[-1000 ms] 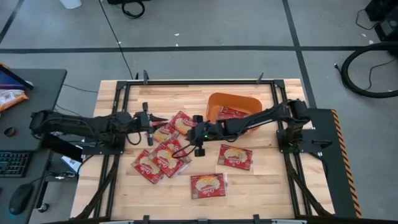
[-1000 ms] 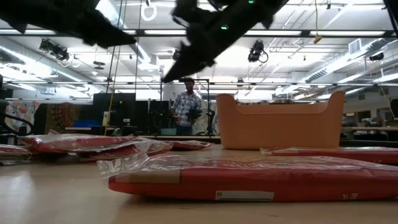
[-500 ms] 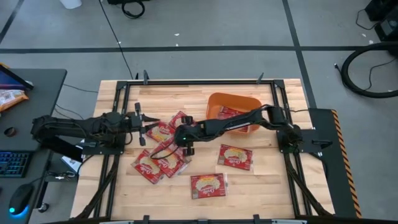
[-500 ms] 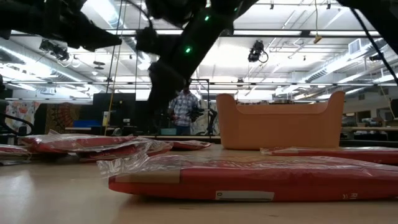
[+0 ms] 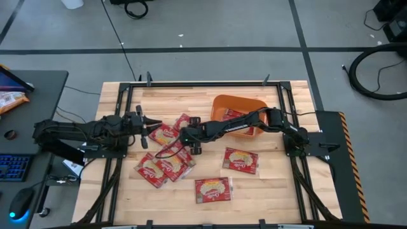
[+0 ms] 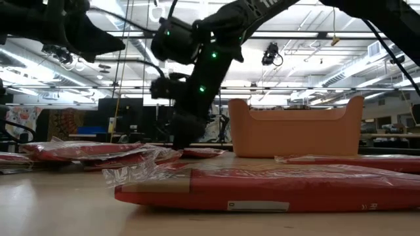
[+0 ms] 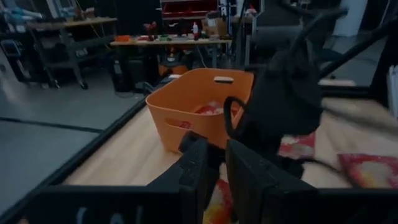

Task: Sort popcorn bags into baskets
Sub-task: Put the popcorn bag into the orange bin

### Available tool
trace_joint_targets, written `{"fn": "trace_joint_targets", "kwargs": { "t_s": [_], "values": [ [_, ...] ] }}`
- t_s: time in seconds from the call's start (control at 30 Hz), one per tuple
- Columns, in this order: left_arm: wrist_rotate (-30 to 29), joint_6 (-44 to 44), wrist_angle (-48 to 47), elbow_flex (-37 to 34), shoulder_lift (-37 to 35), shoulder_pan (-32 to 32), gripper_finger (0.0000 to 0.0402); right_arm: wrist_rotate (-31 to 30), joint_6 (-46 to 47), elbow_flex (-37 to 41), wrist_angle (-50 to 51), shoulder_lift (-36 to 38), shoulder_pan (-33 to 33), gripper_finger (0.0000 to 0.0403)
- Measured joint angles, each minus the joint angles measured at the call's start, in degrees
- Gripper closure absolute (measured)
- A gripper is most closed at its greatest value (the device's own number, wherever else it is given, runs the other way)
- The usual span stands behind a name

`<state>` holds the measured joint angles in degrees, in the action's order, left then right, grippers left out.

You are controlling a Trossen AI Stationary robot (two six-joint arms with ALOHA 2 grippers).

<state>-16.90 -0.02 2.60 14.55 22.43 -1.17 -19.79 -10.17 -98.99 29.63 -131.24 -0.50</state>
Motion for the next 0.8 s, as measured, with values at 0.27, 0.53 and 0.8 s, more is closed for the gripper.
{"fn": "trace_joint_targets", "kwargs": {
  "t_s": [0.27,0.53,0.8],
  "values": [
    [2.1,-5.3,-0.9,0.0,2.6,-0.1,0.0338,0.2,-3.5,0.1,0.3,-0.7,0.0,0.0241],
    [2.1,-5.4,-0.8,0.0,3.9,-0.1,0.0338,3.2,-2.8,0.2,0.9,-0.7,0.9,0.0334],
    [2.1,-1.6,0.4,0.0,3.8,-0.1,0.0338,3.2,-6.3,-0.1,2.0,-0.8,-0.5,0.0391]
  ]
}}
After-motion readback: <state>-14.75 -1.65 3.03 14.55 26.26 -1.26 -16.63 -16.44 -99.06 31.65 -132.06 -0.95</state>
